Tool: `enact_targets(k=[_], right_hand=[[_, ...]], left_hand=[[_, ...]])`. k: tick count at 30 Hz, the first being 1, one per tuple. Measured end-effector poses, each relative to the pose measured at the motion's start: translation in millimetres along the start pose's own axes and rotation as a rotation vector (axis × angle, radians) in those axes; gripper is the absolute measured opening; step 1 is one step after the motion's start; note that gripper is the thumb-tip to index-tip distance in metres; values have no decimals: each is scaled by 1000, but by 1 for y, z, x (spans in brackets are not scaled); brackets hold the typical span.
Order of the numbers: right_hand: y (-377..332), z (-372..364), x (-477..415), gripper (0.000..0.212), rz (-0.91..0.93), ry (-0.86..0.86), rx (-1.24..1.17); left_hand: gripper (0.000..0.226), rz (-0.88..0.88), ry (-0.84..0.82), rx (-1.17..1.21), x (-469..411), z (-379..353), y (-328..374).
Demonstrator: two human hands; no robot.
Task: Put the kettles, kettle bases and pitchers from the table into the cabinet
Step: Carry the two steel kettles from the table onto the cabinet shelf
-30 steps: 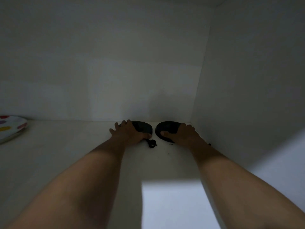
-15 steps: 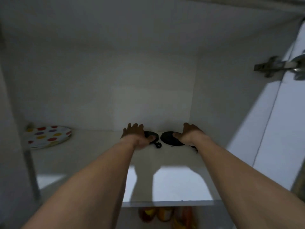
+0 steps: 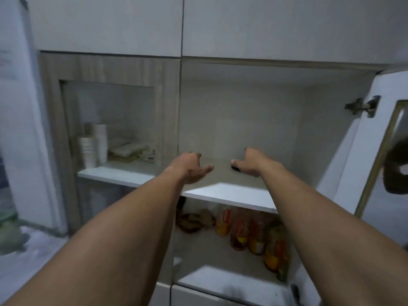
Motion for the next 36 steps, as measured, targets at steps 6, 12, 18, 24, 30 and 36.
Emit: enact_targets(k=[6,12,18,24,30,36], right_hand=[[-113,-41,62,78,205,-55,-2],[-229,-94,106,75,439,-108,-1],[-347,-160,164,75,715,-222,20],[-431,-212,211,79,919,-330,41],[-498,-272,272,75,1123,-444,71],[-535,-330,318,72,1254,-527,108]], left_hand=[[72,203,63,-37,133,30,-82],[65,438,130,-88,258,52,-160],[66,729,153,-57,379,42,-235],[65,949,183,-45,466,36,-284],[61,1177,253,11,554,12,-315],[54,1320,327,34,623,-15,-330]])
Point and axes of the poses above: each hand's wrist, its own x-axis away from the middle knuckle, its own z-axis out of the back of the hand, y = z × x, the point moved 4 cm from there along -x, towards the middle knuckle, and after that the axes turned 12 degrees about -y, right-handed, at the moved point
